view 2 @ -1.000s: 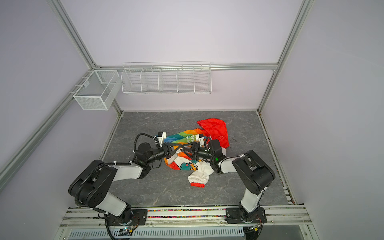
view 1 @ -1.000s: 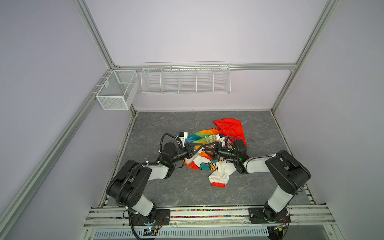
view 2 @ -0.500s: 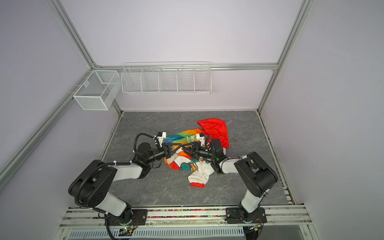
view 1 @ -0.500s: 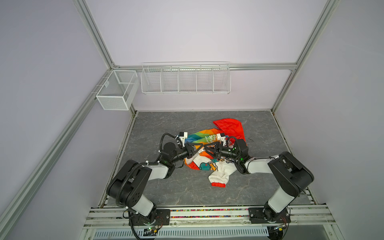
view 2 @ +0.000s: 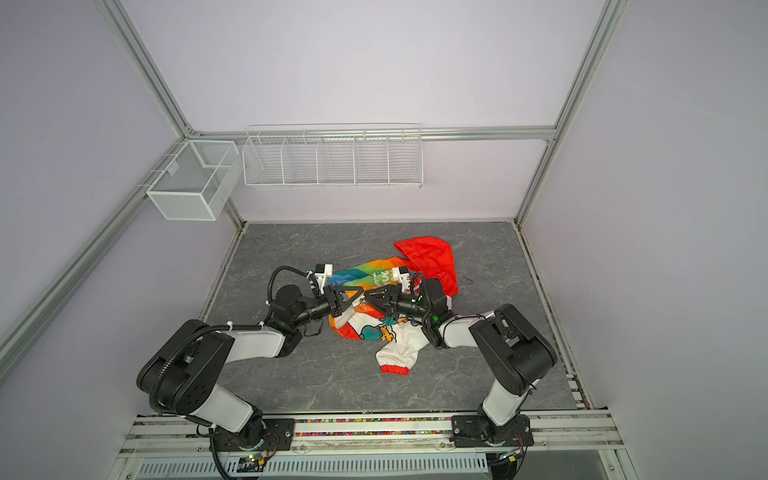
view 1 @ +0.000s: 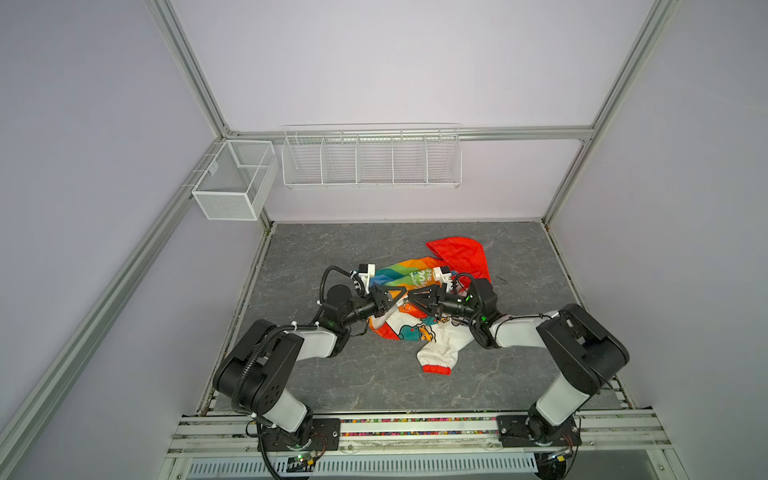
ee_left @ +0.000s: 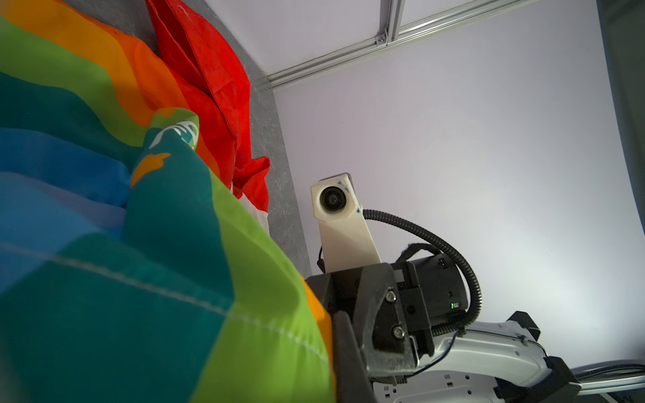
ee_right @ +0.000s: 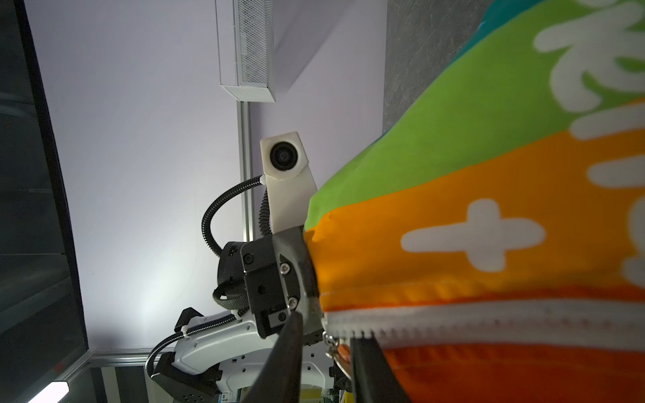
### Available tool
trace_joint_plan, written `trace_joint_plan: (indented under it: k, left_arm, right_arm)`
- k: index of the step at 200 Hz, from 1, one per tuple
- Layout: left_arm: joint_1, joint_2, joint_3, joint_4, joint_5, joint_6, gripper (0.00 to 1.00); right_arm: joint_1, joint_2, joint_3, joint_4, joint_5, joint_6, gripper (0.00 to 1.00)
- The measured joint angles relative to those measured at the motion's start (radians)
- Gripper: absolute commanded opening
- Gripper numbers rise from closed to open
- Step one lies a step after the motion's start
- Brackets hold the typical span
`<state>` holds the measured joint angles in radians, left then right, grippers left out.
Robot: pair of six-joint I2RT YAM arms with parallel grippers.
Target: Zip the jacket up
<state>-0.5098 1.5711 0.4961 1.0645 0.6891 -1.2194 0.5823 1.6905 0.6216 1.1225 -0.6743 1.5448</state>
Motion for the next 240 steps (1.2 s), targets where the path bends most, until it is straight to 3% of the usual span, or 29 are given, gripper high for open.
trace_joint_plan:
  k: [73, 133, 169, 240]
  left_arm:
    - [0.000, 0.000, 0.002, 0.000, 0.000, 0.000, 0.00]
    - [0.000, 0.000, 0.006, 0.000, 0.000, 0.000, 0.00]
    - [0.000, 0.000, 0.008, 0.000, 0.000, 0.000, 0.00]
    - [0.000, 0.000, 0.012, 0.000, 0.000, -0.003, 0.00]
  right_arm:
    - [0.001, -0.049, -0.015, -0.083, 0.000, -0.047, 0.37]
    - [0.003, -0.244, 0.005, -0.410, 0.008, -0.225, 0.37]
    - [0.009, -0.316, 0.053, -0.630, 0.033, -0.344, 0.48]
    - [0.035, -0.342, 0.064, -0.759, 0.050, -0.409, 0.55]
